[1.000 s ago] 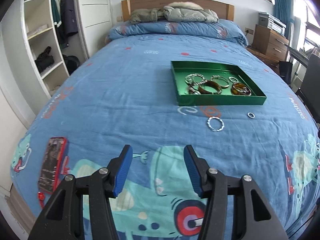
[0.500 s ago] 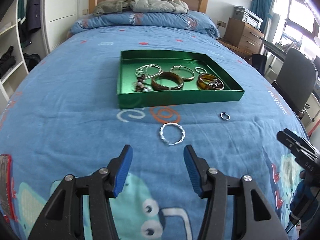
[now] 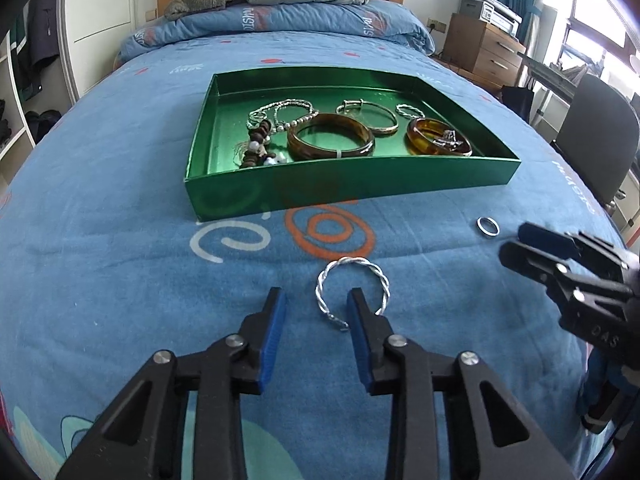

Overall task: Organize jewelry
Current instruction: 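Grasp the twisted silver bangle with the left gripper while the right gripper grasps the small silver ring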

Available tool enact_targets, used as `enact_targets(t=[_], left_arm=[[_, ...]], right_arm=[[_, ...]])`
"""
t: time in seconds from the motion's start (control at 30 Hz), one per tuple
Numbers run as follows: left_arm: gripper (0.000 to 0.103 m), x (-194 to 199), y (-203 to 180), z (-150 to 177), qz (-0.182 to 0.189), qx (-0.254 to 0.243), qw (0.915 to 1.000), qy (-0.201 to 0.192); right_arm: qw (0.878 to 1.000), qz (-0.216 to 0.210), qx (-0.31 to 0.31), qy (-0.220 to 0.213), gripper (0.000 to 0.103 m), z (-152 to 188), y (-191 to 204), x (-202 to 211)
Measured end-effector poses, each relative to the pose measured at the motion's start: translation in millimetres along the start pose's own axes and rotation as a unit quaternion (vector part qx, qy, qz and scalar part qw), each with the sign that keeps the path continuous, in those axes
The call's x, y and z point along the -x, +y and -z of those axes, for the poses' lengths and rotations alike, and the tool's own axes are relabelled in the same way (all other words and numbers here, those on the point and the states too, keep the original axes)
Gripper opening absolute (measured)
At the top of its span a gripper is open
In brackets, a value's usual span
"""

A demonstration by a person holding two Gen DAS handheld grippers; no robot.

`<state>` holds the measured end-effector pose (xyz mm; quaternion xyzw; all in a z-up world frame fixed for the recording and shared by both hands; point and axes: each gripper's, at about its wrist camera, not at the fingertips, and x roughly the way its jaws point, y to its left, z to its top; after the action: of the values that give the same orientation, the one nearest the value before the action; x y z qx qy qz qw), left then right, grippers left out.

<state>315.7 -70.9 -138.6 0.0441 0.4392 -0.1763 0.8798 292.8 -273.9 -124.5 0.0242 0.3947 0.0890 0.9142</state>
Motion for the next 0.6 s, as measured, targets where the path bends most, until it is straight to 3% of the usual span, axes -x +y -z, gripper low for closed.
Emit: enact_targets(t=[0.17, 0.37, 0.6], left_arm=[[0.022, -7, -1, -1, -0.002, -0.019, 0.9998, -0.008], [0.010, -13, 1, -5, 0.004, -0.013, 0.9997, -0.020], [0.006, -12, 2, -2, 0.006, -0.010, 0.9993, -0.035]], right_arm=[[1.000, 0.009, 0.018, 0.019, 0.034, -11, 4, -20], [0.999, 0.020, 0.030, 0.026, 0.030, -11, 3, -27], [0.998, 0.039, 0.042, 0.019, 0.021, -7, 8, -27]])
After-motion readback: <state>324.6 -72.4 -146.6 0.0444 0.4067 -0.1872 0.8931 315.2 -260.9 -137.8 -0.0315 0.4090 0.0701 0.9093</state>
